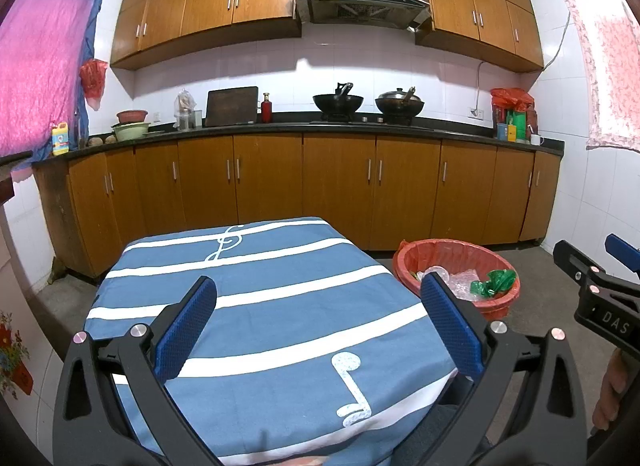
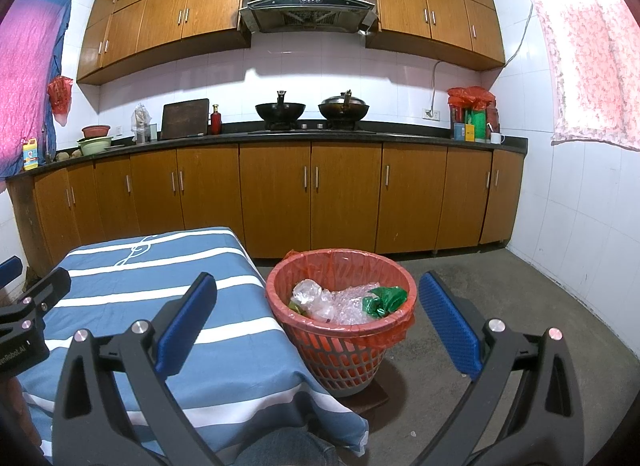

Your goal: Collect trash

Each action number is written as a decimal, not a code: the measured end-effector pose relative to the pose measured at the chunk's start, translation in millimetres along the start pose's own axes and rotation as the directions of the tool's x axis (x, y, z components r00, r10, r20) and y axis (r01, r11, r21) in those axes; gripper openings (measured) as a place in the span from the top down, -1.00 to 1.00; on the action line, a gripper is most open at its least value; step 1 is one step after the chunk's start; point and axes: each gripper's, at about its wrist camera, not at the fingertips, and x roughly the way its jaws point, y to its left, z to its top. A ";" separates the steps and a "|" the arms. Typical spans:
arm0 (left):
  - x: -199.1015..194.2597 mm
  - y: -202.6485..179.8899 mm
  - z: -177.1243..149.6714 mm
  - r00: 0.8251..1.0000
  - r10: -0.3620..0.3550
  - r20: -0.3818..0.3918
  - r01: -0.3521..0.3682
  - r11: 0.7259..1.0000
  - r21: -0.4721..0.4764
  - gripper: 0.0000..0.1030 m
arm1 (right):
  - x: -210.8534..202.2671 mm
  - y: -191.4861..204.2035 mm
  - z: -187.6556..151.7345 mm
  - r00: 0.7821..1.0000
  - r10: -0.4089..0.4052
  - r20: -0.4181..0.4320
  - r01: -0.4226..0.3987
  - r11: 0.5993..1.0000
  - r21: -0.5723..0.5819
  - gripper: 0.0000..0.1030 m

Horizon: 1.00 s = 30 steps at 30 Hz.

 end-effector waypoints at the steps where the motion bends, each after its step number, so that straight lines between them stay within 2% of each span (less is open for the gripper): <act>1: -0.2 -0.7 0.5 1.000 0.000 -0.001 0.000 1.000 -0.001 -0.96 | -0.1 0.3 0.0 1.000 -0.001 0.000 0.001 1.000 -0.001 -0.92; 30: -0.7 -1.9 -0.7 1.000 0.002 -0.003 -0.002 1.000 -0.001 -0.96 | -0.6 0.4 1.0 1.000 -0.001 -0.002 0.001 1.000 0.000 -0.92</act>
